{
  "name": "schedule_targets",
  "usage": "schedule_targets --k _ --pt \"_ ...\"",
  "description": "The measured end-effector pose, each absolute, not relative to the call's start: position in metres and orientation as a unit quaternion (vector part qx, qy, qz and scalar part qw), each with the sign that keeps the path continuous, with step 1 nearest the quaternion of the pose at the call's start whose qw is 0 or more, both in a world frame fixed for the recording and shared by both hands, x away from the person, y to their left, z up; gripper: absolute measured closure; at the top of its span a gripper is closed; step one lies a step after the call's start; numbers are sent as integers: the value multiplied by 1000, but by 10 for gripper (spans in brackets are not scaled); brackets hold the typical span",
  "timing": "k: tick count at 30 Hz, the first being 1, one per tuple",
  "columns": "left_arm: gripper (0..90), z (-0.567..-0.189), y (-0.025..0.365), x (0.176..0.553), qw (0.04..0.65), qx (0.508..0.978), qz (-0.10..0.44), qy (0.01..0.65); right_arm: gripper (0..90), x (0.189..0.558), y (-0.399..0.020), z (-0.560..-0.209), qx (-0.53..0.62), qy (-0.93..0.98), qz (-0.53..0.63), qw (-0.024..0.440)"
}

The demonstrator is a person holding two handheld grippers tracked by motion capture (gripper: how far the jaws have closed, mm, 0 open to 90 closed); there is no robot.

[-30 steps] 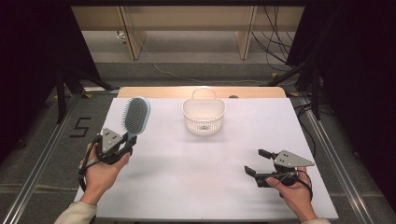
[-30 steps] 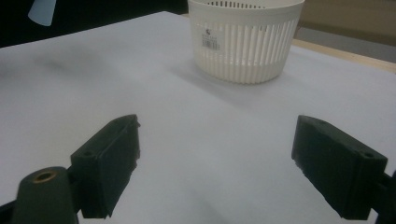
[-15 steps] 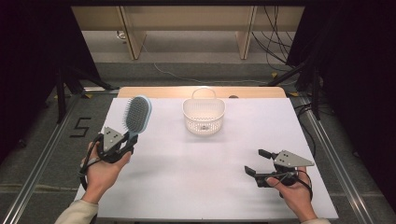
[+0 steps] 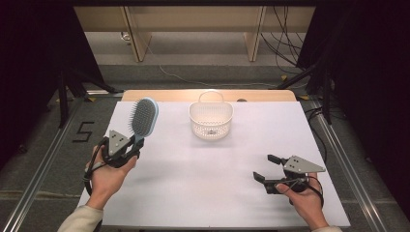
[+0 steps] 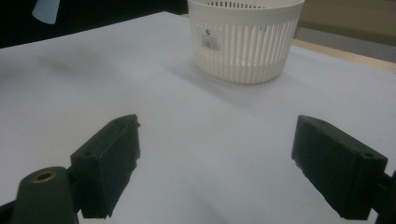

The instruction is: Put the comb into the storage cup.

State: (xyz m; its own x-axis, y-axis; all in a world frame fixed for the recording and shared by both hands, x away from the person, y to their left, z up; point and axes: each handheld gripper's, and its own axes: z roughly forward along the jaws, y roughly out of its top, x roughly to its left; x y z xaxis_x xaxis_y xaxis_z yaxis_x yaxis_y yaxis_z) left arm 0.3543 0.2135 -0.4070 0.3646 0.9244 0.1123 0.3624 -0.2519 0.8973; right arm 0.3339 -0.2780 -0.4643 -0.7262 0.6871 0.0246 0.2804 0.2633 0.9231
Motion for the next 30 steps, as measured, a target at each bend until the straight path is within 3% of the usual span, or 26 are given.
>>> schedule_targets --k 30 --pt "699 -405 208 359 418 715 344 442 159 334 -278 -464 316 769 520 194"
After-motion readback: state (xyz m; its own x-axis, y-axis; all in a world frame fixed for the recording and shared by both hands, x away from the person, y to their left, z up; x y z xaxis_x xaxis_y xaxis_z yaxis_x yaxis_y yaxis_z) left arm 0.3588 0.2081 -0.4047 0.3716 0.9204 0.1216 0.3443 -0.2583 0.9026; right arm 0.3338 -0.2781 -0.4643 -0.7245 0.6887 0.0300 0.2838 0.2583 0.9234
